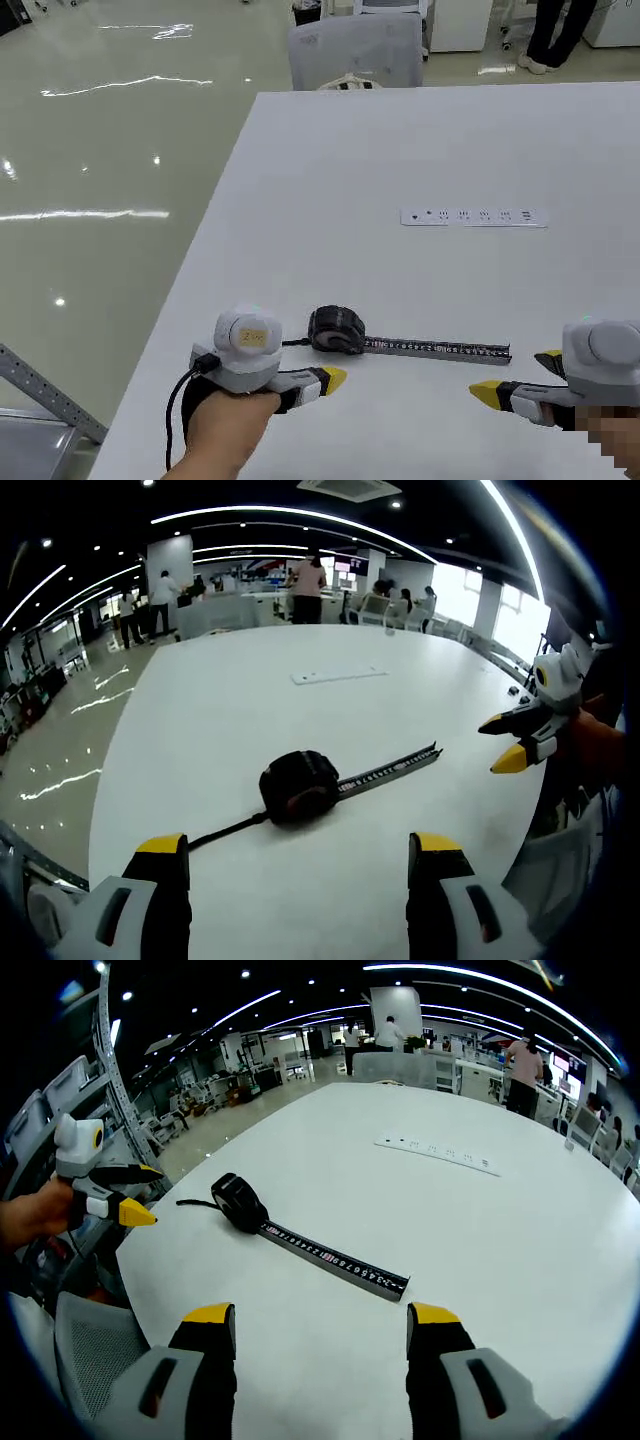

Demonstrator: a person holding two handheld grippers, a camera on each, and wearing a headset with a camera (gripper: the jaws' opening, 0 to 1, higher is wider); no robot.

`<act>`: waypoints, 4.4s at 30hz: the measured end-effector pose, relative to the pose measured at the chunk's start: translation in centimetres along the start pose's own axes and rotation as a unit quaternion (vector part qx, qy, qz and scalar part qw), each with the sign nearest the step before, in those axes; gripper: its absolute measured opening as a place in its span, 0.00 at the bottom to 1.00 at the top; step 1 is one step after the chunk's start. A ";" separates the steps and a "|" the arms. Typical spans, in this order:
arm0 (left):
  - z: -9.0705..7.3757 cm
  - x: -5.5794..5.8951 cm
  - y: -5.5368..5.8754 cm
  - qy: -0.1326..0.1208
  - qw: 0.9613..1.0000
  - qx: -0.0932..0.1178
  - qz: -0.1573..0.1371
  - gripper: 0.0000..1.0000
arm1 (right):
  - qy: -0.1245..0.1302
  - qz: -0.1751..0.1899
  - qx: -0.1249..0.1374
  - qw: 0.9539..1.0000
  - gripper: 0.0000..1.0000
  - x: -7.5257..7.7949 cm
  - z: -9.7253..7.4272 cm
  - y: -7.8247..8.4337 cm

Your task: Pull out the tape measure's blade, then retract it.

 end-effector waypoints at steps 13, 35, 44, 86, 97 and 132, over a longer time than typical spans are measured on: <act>-2.0 0.5 0.0 -0.009 0.999 0.005 -0.034 0.92 | 0.011 0.012 0.014 1.000 0.76 -1.3 -2.5 -1.1; -5.7 1.1 1.0 -0.028 0.997 -0.008 -0.076 0.95 | 0.026 0.047 0.019 0.998 0.77 -3.6 -6.2 -1.1; -6.4 2.0 1.3 -0.029 0.996 -0.014 -0.080 0.95 | 0.031 0.057 0.015 0.998 0.78 -4.0 -6.8 -0.9; -10.9 5.2 1.2 -0.030 0.996 -0.022 -0.077 0.95 | 0.059 0.061 0.018 0.996 0.78 -6.5 -11.4 0.0; -10.3 5.1 0.7 -0.040 0.996 -0.022 -0.080 0.94 | 0.063 0.045 0.010 0.997 0.76 -5.6 -10.5 0.7; -6.1 5.1 -1.0 -0.049 0.994 -0.033 -0.091 0.92 | 0.053 0.000 -0.025 0.998 0.74 -2.5 -7.0 0.1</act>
Point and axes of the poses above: the centre of the closed fingertips' face, and the gripper's own axes: z roughly forward along the fingers, x roughly to its right, y roughly out of its underside, the point moved 2 cm from there along -z, roughly backward along the fingers, and after that the axes turned 8 degrees about -x, right-handed, at the moved point
